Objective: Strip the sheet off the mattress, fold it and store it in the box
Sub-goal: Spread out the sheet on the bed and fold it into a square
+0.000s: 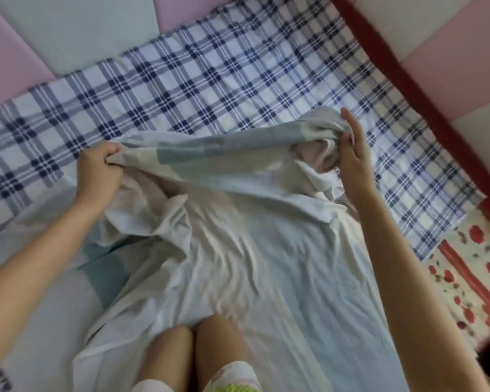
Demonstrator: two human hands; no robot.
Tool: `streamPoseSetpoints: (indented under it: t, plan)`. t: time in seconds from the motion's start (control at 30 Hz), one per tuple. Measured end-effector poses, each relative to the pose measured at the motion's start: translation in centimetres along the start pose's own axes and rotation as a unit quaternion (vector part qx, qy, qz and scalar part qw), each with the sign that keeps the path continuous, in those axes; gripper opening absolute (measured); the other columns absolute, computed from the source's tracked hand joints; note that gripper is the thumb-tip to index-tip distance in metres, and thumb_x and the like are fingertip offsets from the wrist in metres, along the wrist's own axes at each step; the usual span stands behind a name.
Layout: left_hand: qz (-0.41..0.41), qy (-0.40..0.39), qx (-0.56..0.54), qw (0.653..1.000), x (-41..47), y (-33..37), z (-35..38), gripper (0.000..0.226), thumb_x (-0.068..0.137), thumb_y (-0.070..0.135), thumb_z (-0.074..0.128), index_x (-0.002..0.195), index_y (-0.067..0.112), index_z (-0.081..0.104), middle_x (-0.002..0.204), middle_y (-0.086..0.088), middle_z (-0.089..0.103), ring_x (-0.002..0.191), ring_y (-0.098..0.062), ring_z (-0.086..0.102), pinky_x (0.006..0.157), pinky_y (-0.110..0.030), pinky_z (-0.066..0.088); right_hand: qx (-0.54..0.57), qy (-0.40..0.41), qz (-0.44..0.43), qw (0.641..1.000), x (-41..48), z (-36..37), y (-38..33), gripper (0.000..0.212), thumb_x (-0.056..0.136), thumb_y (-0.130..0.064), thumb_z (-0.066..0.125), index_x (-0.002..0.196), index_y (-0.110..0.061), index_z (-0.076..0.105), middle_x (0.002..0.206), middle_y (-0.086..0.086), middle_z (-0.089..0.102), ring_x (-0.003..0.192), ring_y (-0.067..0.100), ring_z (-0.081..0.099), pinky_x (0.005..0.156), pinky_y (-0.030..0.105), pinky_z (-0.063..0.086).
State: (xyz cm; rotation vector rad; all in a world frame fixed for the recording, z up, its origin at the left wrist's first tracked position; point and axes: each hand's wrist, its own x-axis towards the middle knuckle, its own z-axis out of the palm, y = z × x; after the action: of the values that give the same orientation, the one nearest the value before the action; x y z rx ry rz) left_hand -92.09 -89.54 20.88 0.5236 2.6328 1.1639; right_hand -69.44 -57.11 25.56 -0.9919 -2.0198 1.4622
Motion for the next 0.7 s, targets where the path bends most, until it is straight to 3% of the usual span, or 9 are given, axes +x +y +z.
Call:
streamPoseSetpoints:
  t: [0.07, 0.17, 0.27, 0.33, 0.37, 0.43, 0.5, 0.63, 0.7]
  plan:
    - [0.049, 0.017, 0.019, 0.998, 1.3, 0.3, -0.6, 0.032, 0.071, -0.022, 0.048, 0.092, -0.008, 0.068, 0.071, 0.000, 0.050, 0.068, 0.022, 0.046, 0.061, 0.001, 0.033, 0.012, 0.047, 0.006, 0.999, 1.2, 0.1, -0.9, 0.036, 0.100, -0.014, 0.037, 0.116, -0.039, 0.057, 0.126, 0.010, 0.056, 0.112, 0.026, 0.055, 0.093, 0.034, 0.046]
    - [0.071, 0.070, 0.083, 0.992, 2.2, -0.4, -1.6, 0.028, 0.068, -0.022, 0.045, 0.082, -0.010, 0.066, 0.067, -0.008, 0.045, 0.070, -0.013, 0.051, 0.056, -0.016, 0.030, -0.028, 0.215, -0.028, 0.976, 1.8, -0.8, -1.3, 0.031, 0.095, -0.002, 0.038, 0.096, -0.022, 0.061, 0.098, -0.008, 0.057, 0.084, -0.010, 0.052, 0.075, 0.009, 0.040]
    - [0.021, 0.018, 0.225, 0.974, 1.4, -2.9, -2.2, 0.026, 0.072, -0.018, 0.048, 0.091, -0.010, 0.065, 0.088, -0.028, 0.053, 0.083, -0.044, 0.051, 0.063, -0.041, 0.037, -0.129, 0.185, 0.122, 0.966, 2.0, -2.3, 2.2, 0.023, 0.093, 0.000, 0.043, 0.101, -0.006, 0.064, 0.093, 0.005, 0.062, 0.049, -0.008, 0.056, 0.045, 0.011, 0.045]
    - [-0.025, -0.045, 0.289, 0.956, 0.3, -5.0, -2.3, 0.031, 0.073, -0.017, 0.054, 0.099, -0.007, 0.066, 0.095, -0.027, 0.055, 0.089, -0.045, 0.052, 0.066, -0.049, 0.044, -0.157, 0.153, 0.210, 0.953, 1.6, -3.2, 5.4, 0.023, 0.093, -0.001, 0.043, 0.098, -0.010, 0.064, 0.095, 0.016, 0.060, 0.040, 0.003, 0.057, 0.032, 0.018, 0.043]
    - [-0.033, -0.073, 0.316, 0.945, -0.5, -6.1, -2.2, 0.030, 0.072, -0.015, 0.057, 0.098, -0.004, 0.068, 0.095, -0.024, 0.057, 0.091, -0.044, 0.053, 0.066, -0.048, 0.045, -0.159, 0.168, 0.231, 0.945, 1.2, -3.3, 6.5, 0.024, 0.093, -0.003, 0.041, 0.097, -0.015, 0.062, 0.096, 0.014, 0.058, 0.050, 0.007, 0.062, 0.037, 0.023, 0.047]
    - [-0.041, -0.138, 0.382, 0.913, -2.0, -7.7, -2.0, 0.022, 0.076, -0.001, 0.066, 0.097, 0.005, 0.071, 0.096, -0.018, 0.061, 0.095, -0.039, 0.055, 0.071, -0.045, 0.047, -0.158, 0.221, 0.250, 0.929, 0.7, -3.2, 7.1, 0.028, 0.095, -0.009, 0.038, 0.099, -0.020, 0.063, 0.098, 0.006, 0.056, 0.088, 0.025, 0.066, 0.067, 0.036, 0.056]
    - [-0.083, -0.202, 0.449, 0.867, -2.8, -8.1, -1.5, 0.026, 0.082, 0.020, 0.067, 0.107, 0.014, 0.067, 0.110, -0.012, 0.060, 0.106, -0.033, 0.053, 0.086, -0.043, 0.045, -0.141, 0.232, 0.245, 0.931, 0.4, -2.2, 6.6, 0.030, 0.096, -0.010, 0.038, 0.108, -0.013, 0.065, 0.100, 0.003, 0.056, 0.100, 0.026, 0.059, 0.084, 0.029, 0.047]
    - [-0.164, -0.340, 0.546, 0.748, -4.6, -6.0, 0.8, 0.048, 0.088, 0.038, 0.055, 0.131, 0.018, 0.050, 0.139, -0.007, 0.043, 0.127, -0.025, 0.036, 0.109, -0.043, 0.024, -0.163, 0.092, 0.156, 0.970, -1.2, 1.3, 2.6, 0.031, 0.086, 0.002, 0.045, 0.109, -0.012, 0.061, 0.100, 0.001, 0.058, 0.091, 0.013, 0.052, 0.065, 0.003, 0.037]
    - [-0.176, -0.392, 0.550, 0.717, -5.5, -4.5, 2.4, 0.075, 0.080, 0.044, 0.061, 0.144, 0.014, 0.034, 0.152, -0.013, 0.020, 0.139, -0.031, 0.017, 0.113, -0.051, 0.012, -0.241, 0.043, 0.093, 0.965, -2.4, 2.6, 0.3, 0.023, 0.081, 0.004, 0.049, 0.093, -0.013, 0.059, 0.084, 0.000, 0.056, 0.073, 0.014, 0.048, 0.053, 0.005, 0.033]
